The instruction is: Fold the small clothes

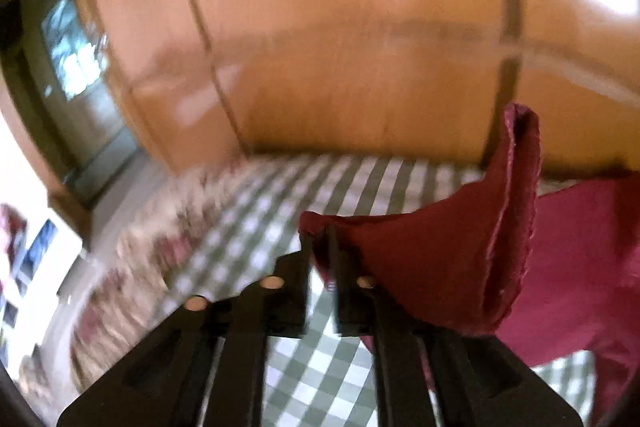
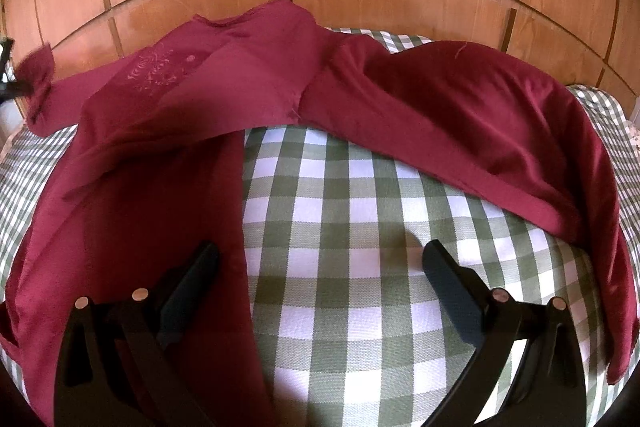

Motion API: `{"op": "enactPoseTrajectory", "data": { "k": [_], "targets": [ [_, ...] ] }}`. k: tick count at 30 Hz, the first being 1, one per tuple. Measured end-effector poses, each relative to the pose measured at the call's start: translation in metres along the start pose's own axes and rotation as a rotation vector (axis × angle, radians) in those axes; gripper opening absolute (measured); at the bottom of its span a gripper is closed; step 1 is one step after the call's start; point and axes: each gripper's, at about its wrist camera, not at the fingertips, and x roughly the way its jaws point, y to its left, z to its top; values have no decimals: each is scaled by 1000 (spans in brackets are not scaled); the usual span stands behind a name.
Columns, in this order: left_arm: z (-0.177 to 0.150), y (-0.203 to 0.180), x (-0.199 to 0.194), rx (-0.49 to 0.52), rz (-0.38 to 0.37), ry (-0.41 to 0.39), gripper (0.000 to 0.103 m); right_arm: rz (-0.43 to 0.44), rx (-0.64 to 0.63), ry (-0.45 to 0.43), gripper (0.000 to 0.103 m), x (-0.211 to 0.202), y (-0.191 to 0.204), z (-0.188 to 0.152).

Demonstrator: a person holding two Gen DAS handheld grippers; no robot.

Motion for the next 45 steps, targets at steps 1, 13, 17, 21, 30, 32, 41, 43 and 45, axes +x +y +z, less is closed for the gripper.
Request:
{"op": "enactPoseTrajectory", "data": {
  "k": [1, 13, 17, 21, 30, 32, 41, 43, 45],
  "targets": [
    [-7, -2, 9, -7, 31, 40, 45, 2, 2, 1, 101, 0, 0, 0],
    [-92, 87, -1, -485, -239, 109, 93, 17, 14, 0, 101, 0, -3, -1],
    [-124, 47, -48, -404, -514, 132, 93, 9, 13, -24, 101, -6, -3, -2],
    [-164, -16, -109, -245, -814, 164, 93, 3, 21, -124, 101, -29, -5, -4],
    [-233, -92, -175, -186, -1173, 311, 81, 233, -60, -192, 88, -93, 21, -32],
    [-239, -100, -176, -193, -1228, 347, 79, 308, -120, -180, 86, -106, 37, -43],
    [-247, -135, -173, -158, -1246, 449, 30, 414, -261, -52, 78, -110, 97, -88],
    [-247, -138, -170, -166, -1240, 465, 21, 342, -296, -37, 45, -99, 105, -93],
    [-243, -133, -171, -169, -1237, 469, 18, 349, -265, -26, 21, -95, 97, -88]
  ]
}}
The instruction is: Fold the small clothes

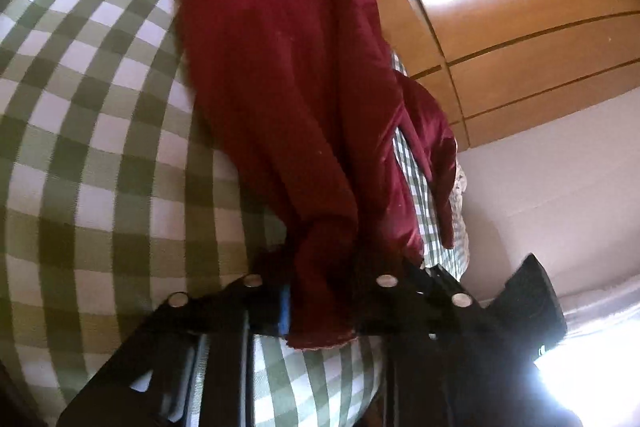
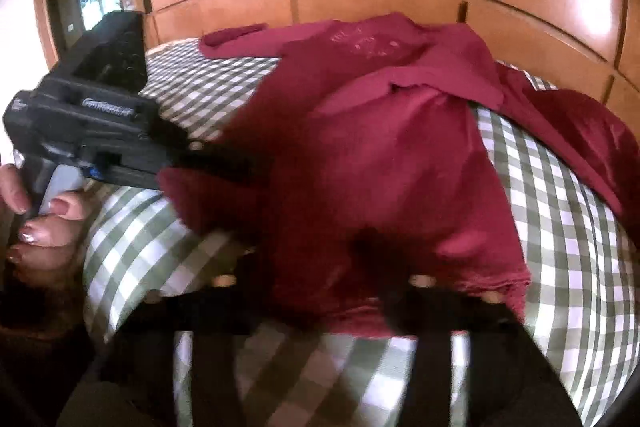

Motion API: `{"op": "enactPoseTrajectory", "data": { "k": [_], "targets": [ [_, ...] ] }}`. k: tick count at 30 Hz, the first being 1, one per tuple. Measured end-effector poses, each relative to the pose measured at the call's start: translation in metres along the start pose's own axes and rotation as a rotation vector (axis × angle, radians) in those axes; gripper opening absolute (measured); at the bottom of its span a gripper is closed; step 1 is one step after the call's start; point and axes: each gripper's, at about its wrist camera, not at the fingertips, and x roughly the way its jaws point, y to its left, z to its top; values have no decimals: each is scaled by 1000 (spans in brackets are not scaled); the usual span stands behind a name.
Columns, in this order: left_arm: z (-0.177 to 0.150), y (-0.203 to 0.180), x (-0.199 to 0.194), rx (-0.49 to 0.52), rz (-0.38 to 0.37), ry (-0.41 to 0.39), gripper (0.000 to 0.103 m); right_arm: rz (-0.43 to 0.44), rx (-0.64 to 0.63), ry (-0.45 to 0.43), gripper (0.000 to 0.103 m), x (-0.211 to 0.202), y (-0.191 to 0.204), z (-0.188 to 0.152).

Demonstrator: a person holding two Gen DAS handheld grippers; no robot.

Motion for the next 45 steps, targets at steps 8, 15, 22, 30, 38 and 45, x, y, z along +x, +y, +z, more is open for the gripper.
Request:
{"op": "enactPoseTrajectory", "data": {
  "k": [8, 15, 22, 30, 38, 45],
  "targets": [
    [4, 0, -84, 84, 82, -124, 7, 46, 458, -206, 9, -76, -126, -1],
    [-16, 36, -118, 49, 203, -143, 7, -9, 712, -128, 7, -79, -194, -57],
    [-26, 54, -122, -7, 134, -170, 73, 109, 846, -169, 76, -75, -205, -73],
    [-20, 27, -92, 105, 199, -130, 15, 47, 751, -65, 14, -43, -189, -44],
    [-42, -2, -152, 232, 284, -134, 2, 107, 638, -121, 9, -96, -179, -34],
    [-68, 28, -162, 174, 413, -59, 0, 214, 599, 55, 9, -81, -158, -64]
  ]
}}
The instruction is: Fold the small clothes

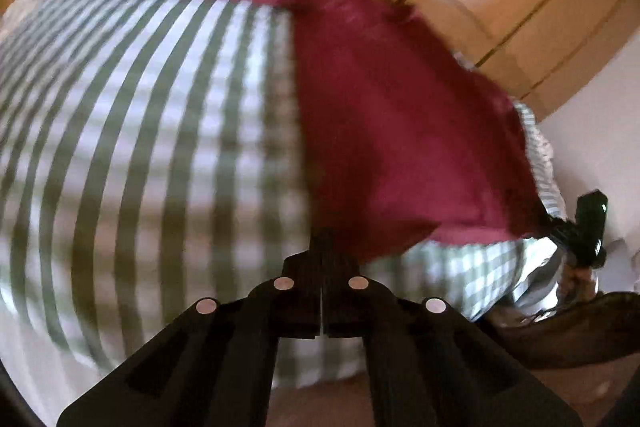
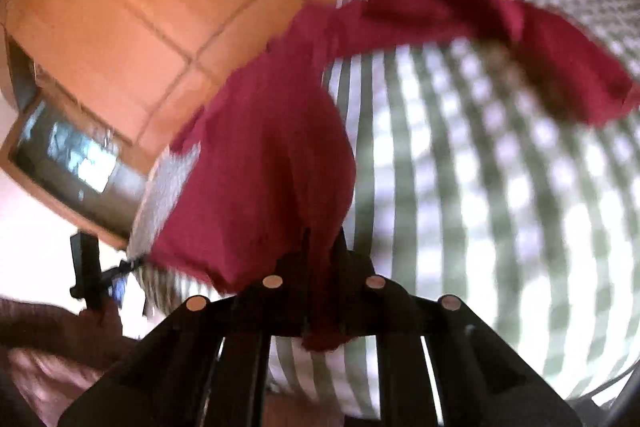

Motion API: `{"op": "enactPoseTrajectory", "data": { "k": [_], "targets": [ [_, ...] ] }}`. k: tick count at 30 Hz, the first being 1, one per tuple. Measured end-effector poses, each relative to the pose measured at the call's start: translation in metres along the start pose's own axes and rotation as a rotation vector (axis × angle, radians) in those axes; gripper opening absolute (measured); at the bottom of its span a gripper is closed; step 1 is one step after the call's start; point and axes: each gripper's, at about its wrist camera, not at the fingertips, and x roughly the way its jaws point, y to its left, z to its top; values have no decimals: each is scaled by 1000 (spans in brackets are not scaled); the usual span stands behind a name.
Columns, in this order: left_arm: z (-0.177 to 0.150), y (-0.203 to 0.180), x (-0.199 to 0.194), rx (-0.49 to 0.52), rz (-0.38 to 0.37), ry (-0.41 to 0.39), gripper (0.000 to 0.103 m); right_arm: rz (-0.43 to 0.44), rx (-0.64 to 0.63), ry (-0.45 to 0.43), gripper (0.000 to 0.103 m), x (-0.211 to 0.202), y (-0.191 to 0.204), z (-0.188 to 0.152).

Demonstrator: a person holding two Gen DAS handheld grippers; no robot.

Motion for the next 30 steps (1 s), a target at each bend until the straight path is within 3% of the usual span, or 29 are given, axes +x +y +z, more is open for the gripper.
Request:
{"op": "enactPoseTrajectory", "data": {
  "k": [2, 4, 6, 7, 8, 10, 13, 14, 15, 16, 17, 19, 23, 26, 28, 30],
  "targets": [
    [-4, 12, 3, -59, -50, 4, 0, -13, 4, 32, 9, 12, -3, -9],
    [-2, 19, 2, -116, -105, -45, 2, -5, 45, -10, 12, 11, -10, -5],
    [5, 21, 1, -160, -158, -83, 40, -28, 77, -66, 29, 2, -19, -1],
    [11, 22, 2, -171, -169, -106, 78, -35, 94, -91, 52, -2, -21, 1],
    [15, 21, 2, -181, -179, -154, 88, -19, 112, -112, 62, -4, -24, 1],
    [26, 16, 9, -164, -222, -182, 88, 9, 136, -139, 63, -4, -27, 9],
    [37, 0, 38, -147, -224, -90, 88, -2, 139, -124, 60, 8, -26, 16],
    [39, -9, 43, -85, -179, -89, 77, 1, 132, -112, 52, 13, -24, 17],
    [40, -15, 45, -47, -148, -93, 54, -15, 117, -104, 46, 20, -19, 19],
    [41, -19, 50, -35, -148, -54, 10, -33, 96, -95, 28, 23, -16, 20],
    [42, -16, 54, -57, -165, -12, 11, -41, 75, -82, 9, 28, -12, 23],
    [41, -13, 39, -79, -165, -37, 11, -30, 51, -63, 9, 27, -9, 26],
    [30, -18, -10, -17, -110, -71, 11, 20, -19, -40, 9, 13, 4, 19],
    [13, -12, -27, 29, -34, -30, 11, 38, -91, 34, 9, 14, 14, 6],
    [6, -5, -17, 48, 27, 11, 11, 54, -113, 115, 9, 28, 14, -6],
    [2, -2, -7, 52, 30, 69, 13, 57, -130, 149, 11, 38, 12, -14]
  ]
}}
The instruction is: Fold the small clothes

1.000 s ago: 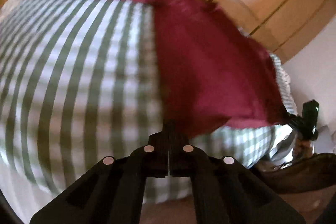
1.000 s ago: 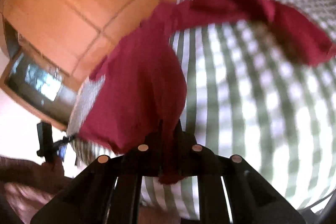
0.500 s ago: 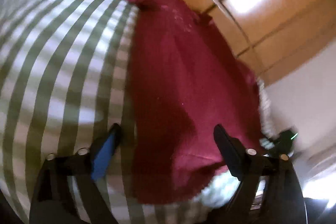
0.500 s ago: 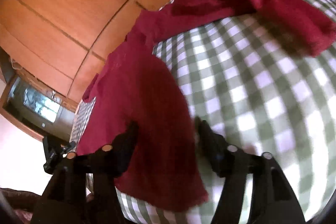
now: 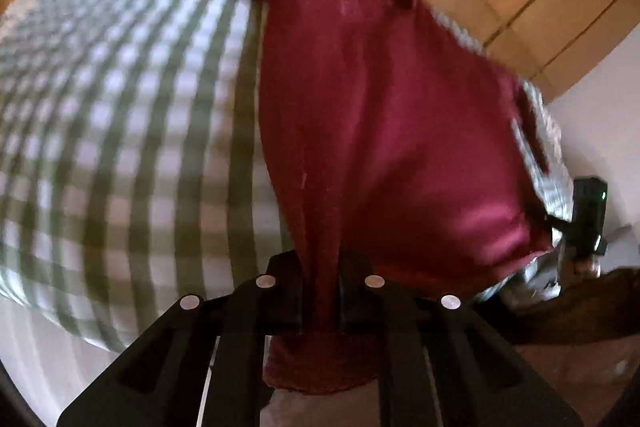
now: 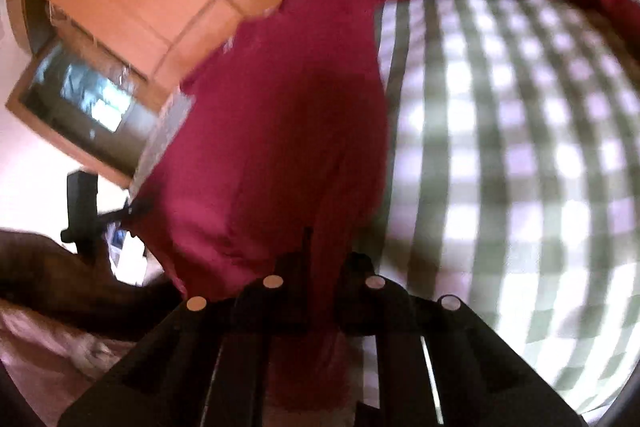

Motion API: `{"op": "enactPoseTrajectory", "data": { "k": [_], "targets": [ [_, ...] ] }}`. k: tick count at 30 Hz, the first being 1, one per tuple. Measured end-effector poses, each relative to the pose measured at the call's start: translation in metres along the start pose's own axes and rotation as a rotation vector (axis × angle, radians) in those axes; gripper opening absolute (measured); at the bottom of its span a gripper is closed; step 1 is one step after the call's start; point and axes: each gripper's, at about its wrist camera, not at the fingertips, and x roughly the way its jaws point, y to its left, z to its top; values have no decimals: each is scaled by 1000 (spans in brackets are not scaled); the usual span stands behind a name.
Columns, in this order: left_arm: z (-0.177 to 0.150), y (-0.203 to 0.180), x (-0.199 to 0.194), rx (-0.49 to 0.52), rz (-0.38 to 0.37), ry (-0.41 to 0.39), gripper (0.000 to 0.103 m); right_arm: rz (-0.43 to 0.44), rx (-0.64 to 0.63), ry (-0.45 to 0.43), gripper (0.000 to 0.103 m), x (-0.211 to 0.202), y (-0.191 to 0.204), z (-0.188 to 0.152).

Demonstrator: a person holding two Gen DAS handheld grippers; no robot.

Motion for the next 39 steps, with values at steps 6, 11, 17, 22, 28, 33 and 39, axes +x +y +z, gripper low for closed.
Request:
{"op": "enactPoseTrajectory", "data": {
  "k": [6, 11, 17, 22, 28, 33, 39],
  "targets": [
    [35, -9, -38, 4, 42, -183, 71, 32, 115, -208, 55, -33, -30, 21],
    [85, -22, -36, -22, 37, -312, 84, -96, 362, -354, 49, -43, -89, 50],
    [125, -55, 41, 4, 54, -253, 84, -245, 419, -458, 41, -43, -124, 107],
    [128, -51, 97, 72, 145, -219, 88, -389, 496, -467, 30, -64, -170, 153],
    [124, -57, 97, 116, 142, -231, 99, -539, 751, -617, 55, -121, -239, 151],
    [125, -57, 102, 112, 127, -230, 99, -473, 788, -714, 66, -136, -240, 121],
    [125, -58, 104, 113, 128, -230, 99, -488, 671, -670, 68, -117, -232, 127]
  ]
}}
